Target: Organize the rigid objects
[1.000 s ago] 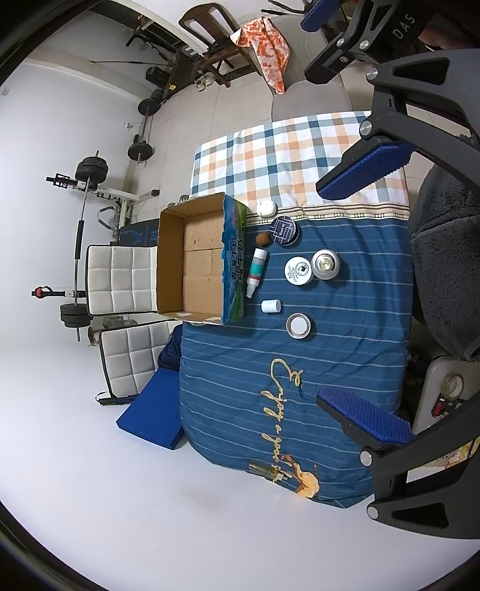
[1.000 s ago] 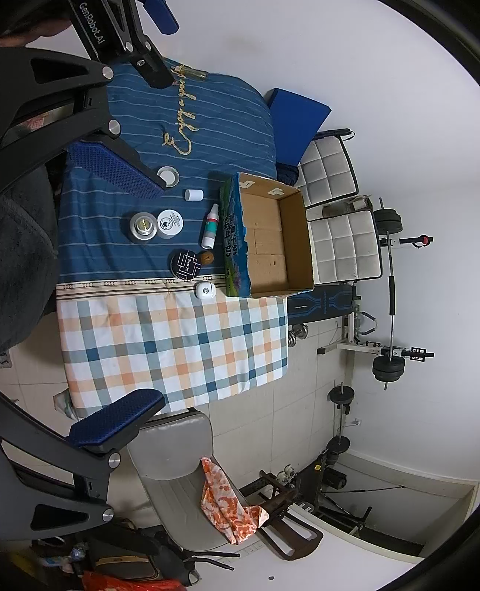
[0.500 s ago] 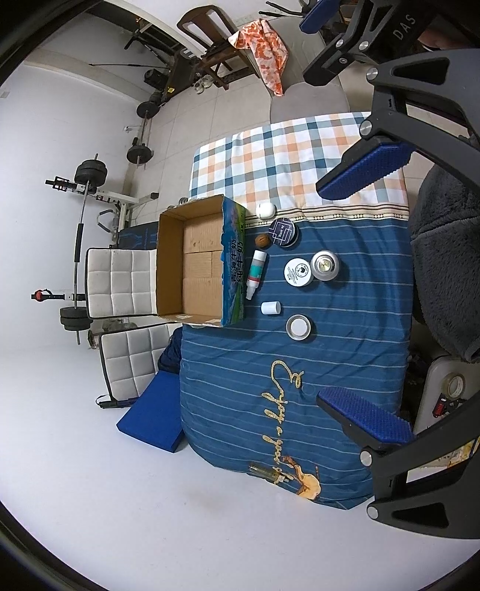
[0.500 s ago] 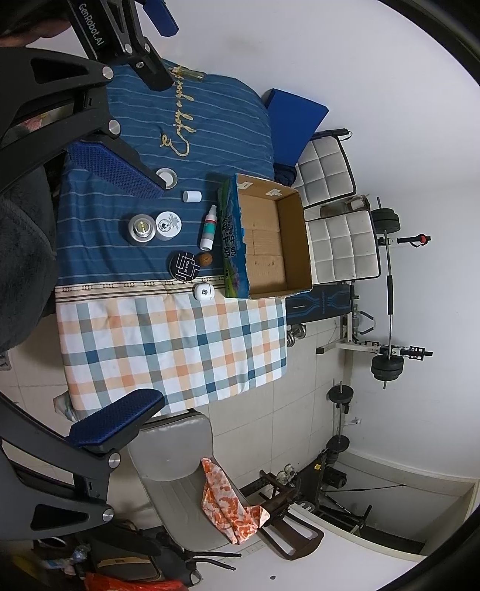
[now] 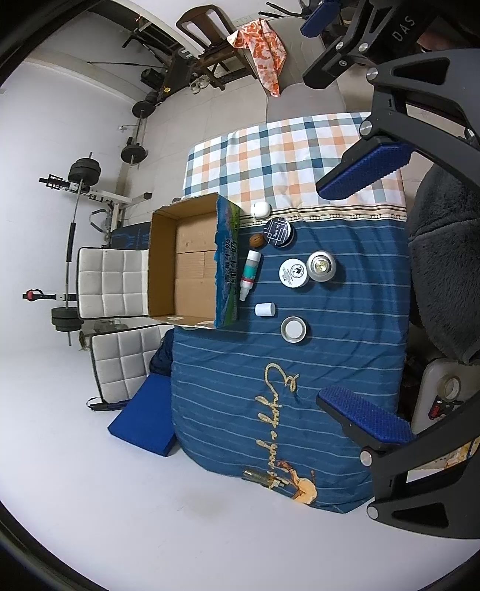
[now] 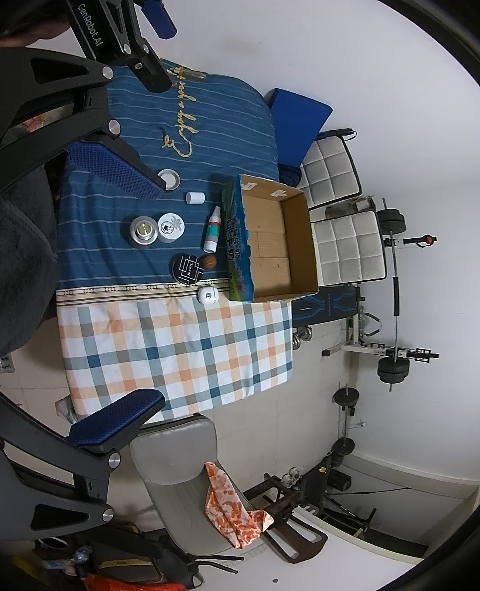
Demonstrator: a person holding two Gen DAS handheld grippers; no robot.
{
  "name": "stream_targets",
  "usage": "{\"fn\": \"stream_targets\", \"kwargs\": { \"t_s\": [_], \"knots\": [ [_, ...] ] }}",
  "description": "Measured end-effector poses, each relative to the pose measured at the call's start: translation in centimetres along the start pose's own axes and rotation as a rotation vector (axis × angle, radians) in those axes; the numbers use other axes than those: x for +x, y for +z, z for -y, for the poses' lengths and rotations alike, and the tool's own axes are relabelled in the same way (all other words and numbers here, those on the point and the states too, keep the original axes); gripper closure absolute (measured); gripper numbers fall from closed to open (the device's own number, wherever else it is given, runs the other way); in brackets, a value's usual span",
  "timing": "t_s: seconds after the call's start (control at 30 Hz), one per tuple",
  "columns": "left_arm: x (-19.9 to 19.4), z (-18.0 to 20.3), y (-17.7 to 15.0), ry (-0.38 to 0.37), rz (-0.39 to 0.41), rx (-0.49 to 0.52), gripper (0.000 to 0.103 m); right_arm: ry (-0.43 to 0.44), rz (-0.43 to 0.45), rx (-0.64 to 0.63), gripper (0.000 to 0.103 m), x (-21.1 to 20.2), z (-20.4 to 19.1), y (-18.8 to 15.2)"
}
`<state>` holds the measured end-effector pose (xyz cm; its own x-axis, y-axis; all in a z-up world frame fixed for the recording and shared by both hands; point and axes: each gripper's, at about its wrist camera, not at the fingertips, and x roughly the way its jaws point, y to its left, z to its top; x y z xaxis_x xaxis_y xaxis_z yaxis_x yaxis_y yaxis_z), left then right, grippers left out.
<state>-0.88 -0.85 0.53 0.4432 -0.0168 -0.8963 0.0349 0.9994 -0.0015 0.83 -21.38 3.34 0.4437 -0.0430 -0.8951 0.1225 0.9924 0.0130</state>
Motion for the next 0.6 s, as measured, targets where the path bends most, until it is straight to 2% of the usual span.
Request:
{"fn": "stream_targets", "kwargs": {
  "t_s": [0.17,0.33,0.43,0.6],
  "knots": [
    [2.2,-0.2,0.9,0.007,-0.032,-0.014,0.0,0.01,-0.048,0.017,0.0,3.2,0.2,1.0],
    [7.6,-0.4,2.3,0.004,-0.102,-0.027,0.0,0.012,-0.126,0.018,0.0,9.0,0.7,1.6],
    [12.3,-0.1,3.2,0.021,-0.16,-0.012,0.0,0.006,-0.19,0.018,0.0,14.2,1.2,1.9],
    [22.5,0.5,3.7,0.039,-0.302,0.0,0.0,0.019,-0.323,-0.006,0.0,24.9,1.6,1.5]
  ]
}}
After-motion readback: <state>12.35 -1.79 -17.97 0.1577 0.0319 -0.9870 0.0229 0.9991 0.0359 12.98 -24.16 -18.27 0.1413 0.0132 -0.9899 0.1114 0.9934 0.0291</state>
